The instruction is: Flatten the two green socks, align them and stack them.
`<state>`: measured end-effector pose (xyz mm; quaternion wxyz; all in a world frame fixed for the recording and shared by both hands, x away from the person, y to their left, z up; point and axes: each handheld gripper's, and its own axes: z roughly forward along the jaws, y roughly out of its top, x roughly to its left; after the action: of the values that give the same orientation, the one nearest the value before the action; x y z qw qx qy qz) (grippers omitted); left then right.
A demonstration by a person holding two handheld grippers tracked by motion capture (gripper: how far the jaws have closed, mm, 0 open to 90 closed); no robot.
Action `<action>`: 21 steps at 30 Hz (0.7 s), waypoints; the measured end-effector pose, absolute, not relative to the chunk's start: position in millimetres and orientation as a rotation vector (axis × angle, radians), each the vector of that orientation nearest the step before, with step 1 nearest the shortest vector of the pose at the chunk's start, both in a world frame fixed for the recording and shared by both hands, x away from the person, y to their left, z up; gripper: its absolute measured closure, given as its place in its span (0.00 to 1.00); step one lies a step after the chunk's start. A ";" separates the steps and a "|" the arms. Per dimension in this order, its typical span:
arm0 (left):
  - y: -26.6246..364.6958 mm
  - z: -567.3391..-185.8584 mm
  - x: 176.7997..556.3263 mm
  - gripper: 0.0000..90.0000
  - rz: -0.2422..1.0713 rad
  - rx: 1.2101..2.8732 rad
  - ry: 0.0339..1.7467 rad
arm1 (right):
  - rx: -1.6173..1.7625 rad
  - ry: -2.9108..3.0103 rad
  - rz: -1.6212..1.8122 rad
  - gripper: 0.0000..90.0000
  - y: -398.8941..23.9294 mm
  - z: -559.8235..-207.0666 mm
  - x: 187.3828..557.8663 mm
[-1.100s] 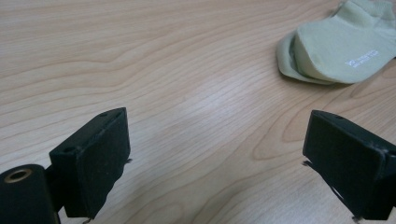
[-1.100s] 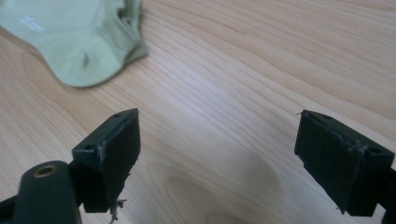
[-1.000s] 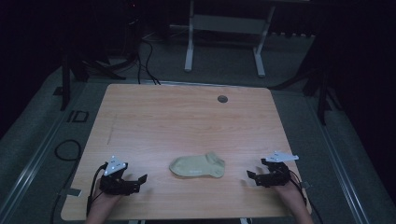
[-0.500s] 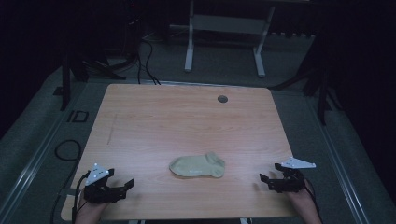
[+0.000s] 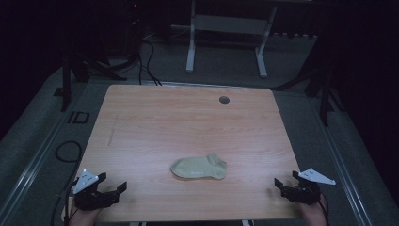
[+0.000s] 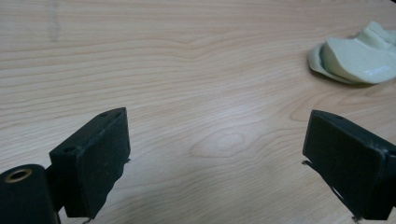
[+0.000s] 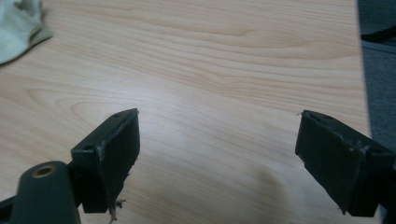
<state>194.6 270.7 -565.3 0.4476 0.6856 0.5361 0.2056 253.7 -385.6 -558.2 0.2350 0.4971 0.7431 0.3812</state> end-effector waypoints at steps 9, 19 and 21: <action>276.1 -569.3 187.6 0.09 0.625 1.627 1.412 | 1.407 1.899 1.011 0.15 -390.3 -562.3 248.7; 280.7 -570.2 181.7 0.09 0.759 1.550 1.469 | 1.441 1.767 0.960 0.15 -395.3 -561.0 247.4; 280.5 -571.2 181.7 0.09 0.767 1.548 1.475 | 1.436 1.764 0.940 0.15 -394.7 -561.5 247.4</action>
<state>181.7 280.5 -571.2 0.4213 0.6180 0.5889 0.3061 247.4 -394.7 -561.5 0.3333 0.5501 0.6757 0.3601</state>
